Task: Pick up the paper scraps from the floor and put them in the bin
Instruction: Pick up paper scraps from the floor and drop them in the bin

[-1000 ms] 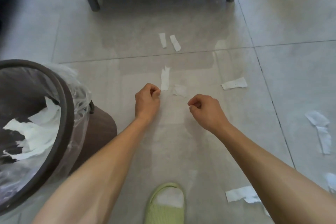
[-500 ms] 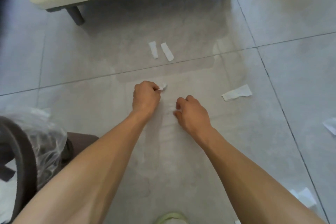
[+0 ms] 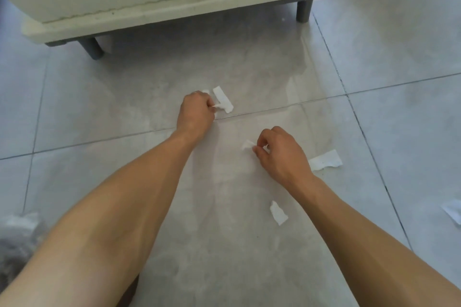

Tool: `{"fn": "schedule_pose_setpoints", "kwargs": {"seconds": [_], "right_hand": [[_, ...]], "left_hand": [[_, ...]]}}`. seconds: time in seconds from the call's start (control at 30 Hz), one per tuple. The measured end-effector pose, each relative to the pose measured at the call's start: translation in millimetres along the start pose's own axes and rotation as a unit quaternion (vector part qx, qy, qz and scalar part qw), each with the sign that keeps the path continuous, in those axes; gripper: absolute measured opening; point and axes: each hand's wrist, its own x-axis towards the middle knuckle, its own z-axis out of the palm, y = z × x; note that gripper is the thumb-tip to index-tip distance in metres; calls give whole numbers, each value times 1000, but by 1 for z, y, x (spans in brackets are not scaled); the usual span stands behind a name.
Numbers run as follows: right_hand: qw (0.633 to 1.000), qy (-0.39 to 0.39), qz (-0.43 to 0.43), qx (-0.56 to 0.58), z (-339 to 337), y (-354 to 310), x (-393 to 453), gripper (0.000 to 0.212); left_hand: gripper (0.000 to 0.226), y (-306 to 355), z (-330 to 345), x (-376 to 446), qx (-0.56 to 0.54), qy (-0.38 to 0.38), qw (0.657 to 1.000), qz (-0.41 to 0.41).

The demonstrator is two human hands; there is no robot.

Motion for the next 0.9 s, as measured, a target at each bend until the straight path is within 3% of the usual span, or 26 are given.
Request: {"fn": "schedule_pose_setpoints", "kwargs": {"seconds": [0.13, 0.2, 0.27, 0.43, 0.57, 0.67, 0.77, 0.9], "right_hand": [[1000, 8, 6, 16, -3, 10, -1, 14], [1000, 8, 6, 23, -5, 15, -4, 13], [999, 10, 11, 29, -8, 19, -7, 14], [999, 35, 29, 24, -14, 30, -25, 14], [991, 108, 83, -14, -16, 49, -44, 13], [991, 38, 129, -15, -14, 65, -48, 11], [993, 14, 118, 2, -9, 71, -53, 8], [992, 64, 78, 81, -5, 59, -71, 19]], "left_hand": [[13, -1, 1, -9, -107, 61, 992, -35], [36, 8, 2, -7, -133, 64, 989, -24], [54, 18, 8, -2, -124, 15, 992, -7], [11, 33, 12, 0, -13, -45, 999, 7], [11, 41, 16, -31, -27, -78, 997, 3], [16, 45, 30, -63, -64, -52, 997, -7], [15, 49, 40, -92, -96, -36, 995, -3], [14, 51, 38, -123, -123, -23, 992, -7]]}}
